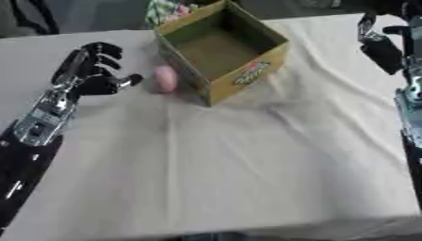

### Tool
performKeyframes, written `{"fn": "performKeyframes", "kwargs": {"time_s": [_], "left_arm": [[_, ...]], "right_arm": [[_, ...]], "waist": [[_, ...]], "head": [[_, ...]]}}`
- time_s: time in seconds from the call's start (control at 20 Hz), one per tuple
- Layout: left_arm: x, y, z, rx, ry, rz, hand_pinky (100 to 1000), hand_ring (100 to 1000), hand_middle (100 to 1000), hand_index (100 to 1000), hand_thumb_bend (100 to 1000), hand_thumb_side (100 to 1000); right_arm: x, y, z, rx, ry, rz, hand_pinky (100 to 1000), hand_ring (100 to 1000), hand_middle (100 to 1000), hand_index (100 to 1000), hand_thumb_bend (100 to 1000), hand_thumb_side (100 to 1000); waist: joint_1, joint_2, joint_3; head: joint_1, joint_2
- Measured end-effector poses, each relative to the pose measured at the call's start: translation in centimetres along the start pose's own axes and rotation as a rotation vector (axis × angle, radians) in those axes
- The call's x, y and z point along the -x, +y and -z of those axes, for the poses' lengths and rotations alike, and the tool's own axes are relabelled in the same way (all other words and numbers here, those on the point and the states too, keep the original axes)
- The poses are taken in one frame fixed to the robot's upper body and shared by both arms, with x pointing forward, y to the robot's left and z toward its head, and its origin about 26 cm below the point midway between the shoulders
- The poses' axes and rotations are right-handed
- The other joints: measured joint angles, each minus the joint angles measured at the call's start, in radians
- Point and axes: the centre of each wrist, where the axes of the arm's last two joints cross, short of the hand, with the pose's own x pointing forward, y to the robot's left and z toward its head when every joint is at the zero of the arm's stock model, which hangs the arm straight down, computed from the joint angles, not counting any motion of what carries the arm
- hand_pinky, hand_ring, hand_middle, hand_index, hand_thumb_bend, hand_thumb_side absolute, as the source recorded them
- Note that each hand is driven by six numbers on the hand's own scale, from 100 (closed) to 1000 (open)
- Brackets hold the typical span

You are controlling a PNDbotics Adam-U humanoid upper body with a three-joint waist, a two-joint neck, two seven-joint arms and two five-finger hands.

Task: Pick up objects on the table and place them in the box.

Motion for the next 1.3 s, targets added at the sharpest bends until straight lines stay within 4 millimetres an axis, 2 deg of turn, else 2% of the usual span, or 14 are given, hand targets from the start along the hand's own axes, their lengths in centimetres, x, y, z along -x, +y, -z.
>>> {"fn": "performKeyframes", "kwargs": {"time_s": [0.3,0.75,1.1,1.3], "left_arm": [[0.1,-1.4,0.7,0.039,-0.005,0.021,510,638,636,720,752,146],[0.4,-2.2,1.2,0.056,-0.002,0.071,515,642,639,726,783,157],[0.8,-2.6,1.4,0.028,0.033,0.15,528,654,649,733,771,149],[1.1,-2.9,1.5,-0.007,0.058,0.201,522,640,631,719,721,126]], "right_arm": [[-0.3,0.2,0.1,-0.006,-0.008,0.005,755,904,713,900,100,525],[-0.3,0.4,0.1,-0.01,-0.008,0.008,755,904,713,900,100,525],[-0.6,0.6,0.3,-0.018,-0.019,0.014,755,904,713,900,100,523],[-0.7,0.7,0.3,-0.019,-0.019,0.017,755,904,713,900,100,523]], "waist": [[0.001,0.0,-0.014],[0.001,0.001,-0.036],[0.001,0.002,-0.053],[0.001,0.004,-0.059]], "head": [[0.005,0.001],[0.01,0.005],[0.015,0.008],[0.018,0.009]]}}
